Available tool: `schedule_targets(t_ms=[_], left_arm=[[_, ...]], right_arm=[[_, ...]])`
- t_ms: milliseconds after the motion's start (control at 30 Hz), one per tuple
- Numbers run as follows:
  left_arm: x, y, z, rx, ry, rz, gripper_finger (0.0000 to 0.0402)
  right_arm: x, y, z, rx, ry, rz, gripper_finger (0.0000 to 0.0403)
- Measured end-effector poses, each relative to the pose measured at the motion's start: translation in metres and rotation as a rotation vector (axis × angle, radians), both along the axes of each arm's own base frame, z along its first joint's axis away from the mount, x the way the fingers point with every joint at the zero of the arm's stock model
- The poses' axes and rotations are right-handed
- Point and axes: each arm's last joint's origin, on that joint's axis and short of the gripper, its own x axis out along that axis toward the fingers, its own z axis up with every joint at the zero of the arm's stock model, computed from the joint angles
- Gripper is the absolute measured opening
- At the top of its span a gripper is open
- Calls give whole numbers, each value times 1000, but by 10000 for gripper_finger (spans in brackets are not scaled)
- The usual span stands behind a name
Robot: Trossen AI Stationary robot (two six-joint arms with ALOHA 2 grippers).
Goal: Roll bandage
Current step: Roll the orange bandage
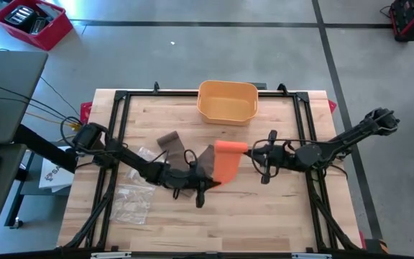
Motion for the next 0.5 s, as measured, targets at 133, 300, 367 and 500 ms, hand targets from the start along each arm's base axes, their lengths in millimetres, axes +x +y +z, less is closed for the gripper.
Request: schedule_targets(t_ms=[133,300,367,500], left_arm=[[1,-7,6,-19,-21,-14,6],[5,-7,13,-106,-53,-56,2],[7,-8,18,-162,-89,-125,1],[9,-13,33,-219,-196,-199,1]], right_arm=[[0,-1,0,-42,7,-33,0],[-1,-1,-3,-113,52,-86,0],[-1,-2,-8,-136,101,-99,0],[0,-5,-19,-137,186,-118,0]])
